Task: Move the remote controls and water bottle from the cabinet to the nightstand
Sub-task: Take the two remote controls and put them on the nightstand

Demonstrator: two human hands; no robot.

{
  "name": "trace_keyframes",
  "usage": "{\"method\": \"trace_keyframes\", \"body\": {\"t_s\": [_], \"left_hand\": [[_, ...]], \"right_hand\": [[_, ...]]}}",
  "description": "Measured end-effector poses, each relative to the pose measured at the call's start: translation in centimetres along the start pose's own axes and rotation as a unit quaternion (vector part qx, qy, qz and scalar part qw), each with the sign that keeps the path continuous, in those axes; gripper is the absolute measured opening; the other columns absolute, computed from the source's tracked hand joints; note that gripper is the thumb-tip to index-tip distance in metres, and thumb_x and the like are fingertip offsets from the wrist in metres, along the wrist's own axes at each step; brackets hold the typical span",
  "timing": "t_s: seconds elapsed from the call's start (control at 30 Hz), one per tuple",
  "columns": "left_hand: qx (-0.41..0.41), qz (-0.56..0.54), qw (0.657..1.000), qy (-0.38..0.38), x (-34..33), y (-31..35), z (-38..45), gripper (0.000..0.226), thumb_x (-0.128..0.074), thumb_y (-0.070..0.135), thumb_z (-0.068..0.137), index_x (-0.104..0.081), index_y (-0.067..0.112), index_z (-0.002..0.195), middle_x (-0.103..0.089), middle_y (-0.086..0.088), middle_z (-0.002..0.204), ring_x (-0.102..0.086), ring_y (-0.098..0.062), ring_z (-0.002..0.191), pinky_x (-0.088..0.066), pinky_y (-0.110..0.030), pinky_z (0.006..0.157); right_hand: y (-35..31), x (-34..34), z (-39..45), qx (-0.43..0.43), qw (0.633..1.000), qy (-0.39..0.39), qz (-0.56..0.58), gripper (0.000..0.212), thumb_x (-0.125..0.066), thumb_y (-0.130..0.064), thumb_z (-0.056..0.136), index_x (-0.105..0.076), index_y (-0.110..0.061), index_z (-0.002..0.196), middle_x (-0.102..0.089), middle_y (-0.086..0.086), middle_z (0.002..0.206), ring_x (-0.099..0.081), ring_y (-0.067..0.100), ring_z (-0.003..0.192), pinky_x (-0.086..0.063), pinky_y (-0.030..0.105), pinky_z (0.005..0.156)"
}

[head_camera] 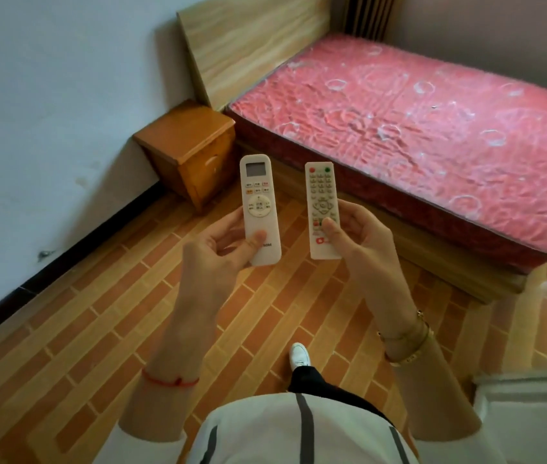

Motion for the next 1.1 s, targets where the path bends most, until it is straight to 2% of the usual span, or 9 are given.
{"method": "trace_keyframes", "body": {"t_s": [0.2, 0.33, 0.5, 0.63, 0.77, 0.87, 1.0, 1.1], "left_hand": [[0.007, -0.023, 0.998, 0.061, -3.1, 1.5, 8.1, 0.053, -0.075, 0.022, 0.079, -0.061, 0.026, 0.130, -0.072, 0.006, 0.118, -0.070, -0.013, 0.105, -0.062, -0.033, 0.078], [0.020, -0.046, 0.994, 0.095, -4.1, 2.0, 12.6, 0.053, -0.074, 0.018, 0.080, -0.060, 0.024, 0.131, -0.072, 0.007, 0.116, -0.071, -0.011, 0.104, -0.061, -0.028, 0.076], [0.039, -0.054, 0.988, 0.137, -4.4, 1.7, 18.7, 0.049, -0.074, 0.018, 0.080, -0.062, 0.029, 0.126, -0.074, 0.010, 0.111, -0.072, -0.009, 0.101, -0.061, -0.029, 0.077], [0.043, -0.057, 0.985, 0.156, -4.5, 1.3, 24.3, 0.050, -0.073, 0.016, 0.082, -0.062, 0.025, 0.129, -0.074, 0.012, 0.107, -0.073, -0.005, 0.096, -0.060, -0.023, 0.070], [0.045, -0.056, 0.983, 0.172, -4.2, 1.2, 31.1, 0.051, -0.075, 0.018, 0.081, -0.061, 0.025, 0.130, -0.073, 0.009, 0.112, -0.072, -0.011, 0.101, -0.061, -0.028, 0.075], [0.037, -0.069, 0.980, 0.181, -3.7, 2.0, 37.0, 0.052, -0.074, 0.016, 0.081, -0.061, 0.022, 0.131, -0.074, 0.012, 0.109, -0.072, -0.008, 0.100, -0.060, -0.025, 0.072], [0.029, -0.055, 0.980, 0.189, -2.9, 3.6, 44.5, 0.057, -0.076, 0.021, 0.080, -0.059, 0.023, 0.134, -0.072, 0.005, 0.117, -0.071, -0.014, 0.104, -0.062, -0.034, 0.078], [0.028, -0.056, 0.978, 0.199, -2.0, 4.6, 49.2, 0.070, -0.077, 0.035, 0.070, -0.058, 0.021, 0.135, -0.071, 0.001, 0.121, -0.070, -0.019, 0.108, -0.061, -0.040, 0.082]], "right_hand": [[-0.7, 0.0, 11.6, 0.005, 0.998, -0.069, -0.005, 0.034, -0.064, -0.020, 0.088, -0.057, -0.019, 0.121, -0.068, -0.003, 0.111, -0.068, 0.010, 0.098, -0.058, 0.033, 0.082], [-0.5, -1.0, 17.5, -0.001, 0.993, -0.115, -0.013, 0.036, -0.063, -0.022, 0.088, -0.057, -0.017, 0.123, -0.068, -0.002, 0.112, -0.068, 0.010, 0.098, -0.058, 0.034, 0.083], [0.4, -3.2, 24.8, 0.000, 0.988, -0.154, -0.020, 0.035, -0.062, -0.024, 0.089, -0.058, -0.017, 0.123, -0.069, -0.003, 0.111, -0.068, 0.009, 0.097, -0.057, 0.034, 0.084], [1.1, -5.4, 30.7, -0.003, 0.986, -0.169, -0.014, 0.035, -0.063, -0.024, 0.089, -0.058, -0.016, 0.123, -0.069, -0.003, 0.110, -0.068, 0.009, 0.096, -0.058, 0.032, 0.082], [1.4, -7.9, 37.8, 0.005, 0.984, -0.179, -0.015, 0.035, -0.063, -0.024, 0.089, -0.058, -0.016, 0.123, -0.069, -0.002, 0.111, -0.068, 0.010, 0.097, -0.057, 0.031, 0.081], [1.2, -10.1, 43.9, 0.001, 0.982, -0.189, -0.013, 0.035, -0.063, -0.024, 0.089, -0.059, -0.017, 0.123, -0.070, -0.002, 0.110, -0.069, 0.011, 0.096, -0.058, 0.035, 0.082], [-0.3, -13.7, 51.5, 0.011, 0.978, -0.206, -0.015, 0.035, -0.064, -0.025, 0.088, -0.058, -0.017, 0.123, -0.070, -0.003, 0.108, -0.070, 0.011, 0.094, -0.059, 0.035, 0.080], [-1.2, -16.2, 55.9, 0.015, 0.977, -0.211, -0.005, 0.036, -0.064, -0.022, 0.088, -0.059, -0.016, 0.123, -0.071, -0.003, 0.106, -0.070, 0.011, 0.092, -0.058, 0.032, 0.079]]}}
Point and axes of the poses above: each hand's wrist, its own z-axis towards the middle knuckle, its own x-axis out of the back of the hand, y = z × x, the point moved 5 cm from there along z, towards the middle knuckle
